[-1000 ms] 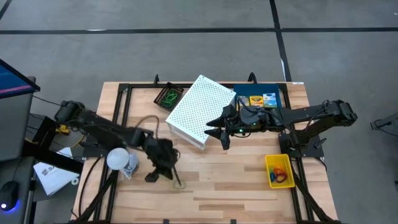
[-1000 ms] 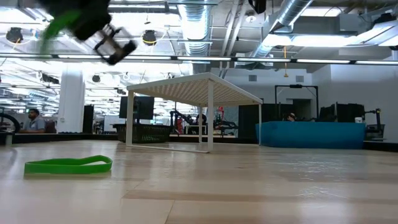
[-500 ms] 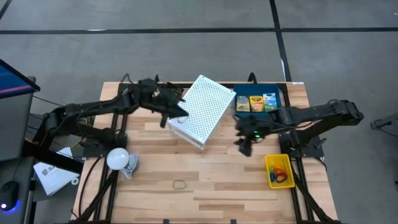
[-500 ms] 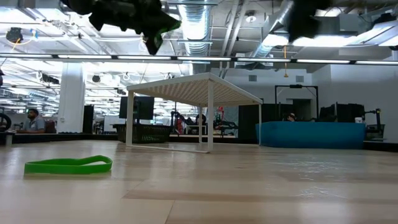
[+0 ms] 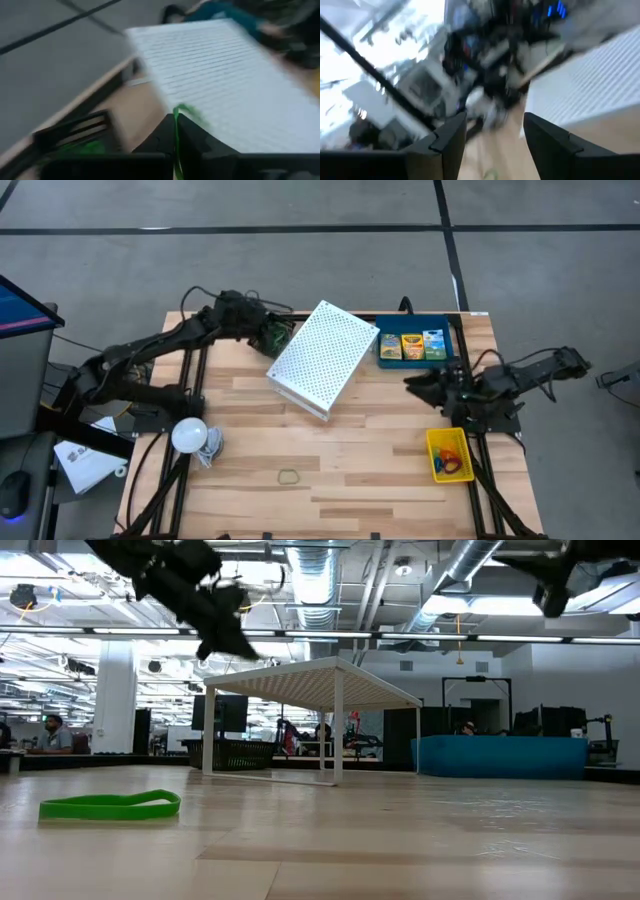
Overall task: Pick & Place Office Desk Supplies
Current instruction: Put the green rubber band into the black bin
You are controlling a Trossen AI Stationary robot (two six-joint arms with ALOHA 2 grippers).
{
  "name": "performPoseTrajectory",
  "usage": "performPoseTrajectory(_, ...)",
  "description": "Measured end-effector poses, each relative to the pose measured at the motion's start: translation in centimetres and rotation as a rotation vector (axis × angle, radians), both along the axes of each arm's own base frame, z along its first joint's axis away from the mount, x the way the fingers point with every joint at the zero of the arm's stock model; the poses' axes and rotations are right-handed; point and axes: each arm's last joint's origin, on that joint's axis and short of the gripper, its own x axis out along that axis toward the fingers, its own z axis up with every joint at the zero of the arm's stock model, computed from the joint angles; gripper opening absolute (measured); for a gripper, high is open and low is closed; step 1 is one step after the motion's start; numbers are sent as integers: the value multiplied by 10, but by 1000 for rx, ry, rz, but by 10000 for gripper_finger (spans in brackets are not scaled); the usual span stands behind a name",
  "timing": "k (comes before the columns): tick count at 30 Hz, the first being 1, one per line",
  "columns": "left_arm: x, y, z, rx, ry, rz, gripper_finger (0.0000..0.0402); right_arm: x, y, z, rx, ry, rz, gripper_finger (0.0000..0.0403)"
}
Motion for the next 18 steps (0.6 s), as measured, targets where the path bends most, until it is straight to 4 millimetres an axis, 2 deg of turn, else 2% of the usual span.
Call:
performPoseTrajectory(4,1,18,-27,-35,138,83,1,-12,-5,-20,-32,-97,-91,193)
performPoseTrajectory(8,6,39,-49,-46,185,162,2,-20,-10,-36,-46,-156,-148,193)
performPoseTrajectory(12,10,51,-75,-80,262,200,1,-26,-13,-50,-90,-181,-207,193)
performPoseTrajectory(18,8,62,-84,-47,290,277,3,-24,-15,-69,-173,-134,-262,193)
